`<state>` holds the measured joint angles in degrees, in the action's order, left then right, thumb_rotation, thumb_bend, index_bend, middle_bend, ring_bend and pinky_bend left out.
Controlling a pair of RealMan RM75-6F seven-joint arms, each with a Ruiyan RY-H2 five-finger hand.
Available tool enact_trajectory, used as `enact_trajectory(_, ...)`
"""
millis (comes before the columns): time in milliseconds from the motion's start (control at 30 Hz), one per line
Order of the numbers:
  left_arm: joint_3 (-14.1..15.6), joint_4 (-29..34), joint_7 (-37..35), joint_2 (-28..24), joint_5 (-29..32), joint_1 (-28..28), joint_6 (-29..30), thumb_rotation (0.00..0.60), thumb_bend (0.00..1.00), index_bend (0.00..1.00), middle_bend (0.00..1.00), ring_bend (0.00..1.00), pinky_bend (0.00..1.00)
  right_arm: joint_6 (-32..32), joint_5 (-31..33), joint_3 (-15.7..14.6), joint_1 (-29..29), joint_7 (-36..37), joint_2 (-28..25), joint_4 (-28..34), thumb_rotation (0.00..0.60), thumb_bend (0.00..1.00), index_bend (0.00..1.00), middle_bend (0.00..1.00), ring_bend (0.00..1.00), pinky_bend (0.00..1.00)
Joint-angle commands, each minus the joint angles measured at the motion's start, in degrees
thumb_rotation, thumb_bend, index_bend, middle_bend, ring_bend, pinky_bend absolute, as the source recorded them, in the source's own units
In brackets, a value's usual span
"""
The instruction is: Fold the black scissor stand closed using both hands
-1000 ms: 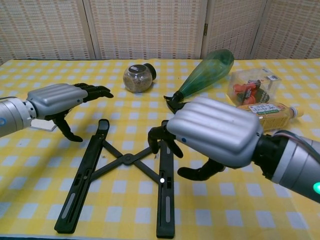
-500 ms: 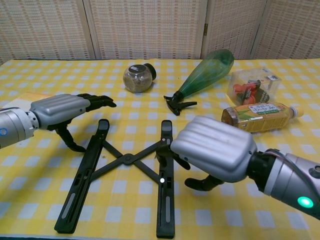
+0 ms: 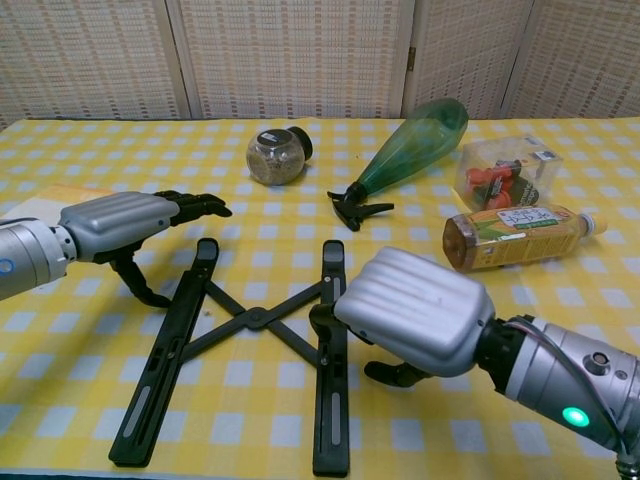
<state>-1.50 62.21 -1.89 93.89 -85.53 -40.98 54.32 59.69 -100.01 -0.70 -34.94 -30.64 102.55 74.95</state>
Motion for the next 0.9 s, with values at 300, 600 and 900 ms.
enact_trajectory(300, -0.02, 0.01, -0.3, 0.15, 0.27, -0.16, -0.51, 0.6, 0.13, 0.0, 0.0, 0.0, 0.0, 0.4, -0.02, 0.48, -1.36, -0.45, 2.57, -4.59, 0.6, 0.32, 0.42, 0.62, 0.73, 0.67)
enact_trajectory(600, 0.02, 0.49, -1.03, 0.11, 0.46, -0.21, -0.9, 0.6, 0.13, 0.0, 0.0, 0.0, 0.0, 0.99, -0.92, 0.33, -2.66, -0.71, 5.06, -8.35, 0.6, 0.32, 0.42, 0.62, 0.73, 0.67)
enact_trajectory(900, 0.21, 1.89, -1.79, -0.27, 0.61, -0.35, -1.66, 0.6, 0.13, 0.0, 0.0, 0.0, 0.0, 1.91, -2.12, -0.05, -3.75, -1.31, 7.84, -11.13, 0.6, 0.32, 0.42, 0.62, 0.73, 0.67)
